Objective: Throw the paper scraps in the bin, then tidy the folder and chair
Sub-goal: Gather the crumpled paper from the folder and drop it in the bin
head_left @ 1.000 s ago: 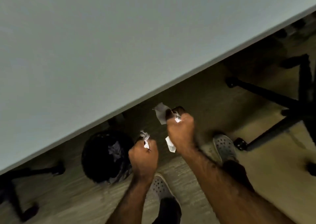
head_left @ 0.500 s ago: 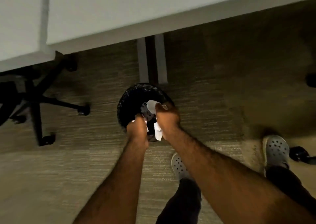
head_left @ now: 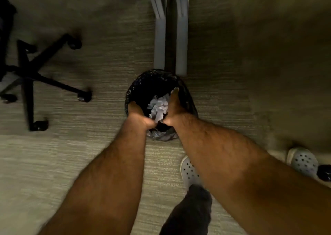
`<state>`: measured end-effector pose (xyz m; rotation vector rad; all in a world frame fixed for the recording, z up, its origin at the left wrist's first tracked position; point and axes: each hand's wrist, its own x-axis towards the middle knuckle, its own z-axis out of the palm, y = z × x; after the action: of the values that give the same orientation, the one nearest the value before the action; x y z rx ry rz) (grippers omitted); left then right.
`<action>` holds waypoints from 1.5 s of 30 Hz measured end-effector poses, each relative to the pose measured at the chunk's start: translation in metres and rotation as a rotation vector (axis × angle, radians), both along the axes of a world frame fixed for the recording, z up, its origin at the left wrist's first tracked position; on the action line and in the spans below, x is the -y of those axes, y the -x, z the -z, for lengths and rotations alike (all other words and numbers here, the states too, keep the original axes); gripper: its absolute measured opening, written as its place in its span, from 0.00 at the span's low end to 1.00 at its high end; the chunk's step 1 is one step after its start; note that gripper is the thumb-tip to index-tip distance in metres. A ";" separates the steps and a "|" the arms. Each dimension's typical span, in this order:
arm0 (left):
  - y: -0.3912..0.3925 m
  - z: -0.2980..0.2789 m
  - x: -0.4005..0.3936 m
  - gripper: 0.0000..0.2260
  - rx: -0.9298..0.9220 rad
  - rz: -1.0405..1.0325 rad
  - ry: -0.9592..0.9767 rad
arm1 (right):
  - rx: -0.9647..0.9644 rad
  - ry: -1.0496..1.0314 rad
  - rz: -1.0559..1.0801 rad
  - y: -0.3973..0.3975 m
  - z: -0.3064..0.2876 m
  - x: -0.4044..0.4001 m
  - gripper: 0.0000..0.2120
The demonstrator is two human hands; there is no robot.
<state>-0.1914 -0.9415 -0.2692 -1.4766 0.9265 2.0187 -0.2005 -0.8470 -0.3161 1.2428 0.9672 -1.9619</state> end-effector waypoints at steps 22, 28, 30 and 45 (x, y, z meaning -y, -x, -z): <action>-0.047 -0.142 -0.169 0.30 -0.259 0.610 0.410 | -0.145 -0.237 0.018 -0.053 -0.184 -0.178 0.25; -0.045 -0.192 -0.295 0.28 -0.340 0.964 0.487 | -0.161 -0.453 0.156 -0.072 -0.233 -0.307 0.25; -0.051 -0.215 -0.345 0.21 -0.416 1.097 0.487 | -0.135 -0.553 0.162 -0.082 -0.246 -0.352 0.24; -0.138 -0.263 -0.659 0.22 -1.000 1.870 0.441 | 0.028 -1.252 0.448 -0.211 -0.324 -0.660 0.11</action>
<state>-0.0538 -0.2828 -0.0061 0.6544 1.9816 0.8064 0.0104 -0.1869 0.0083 2.2601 2.1978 -1.5293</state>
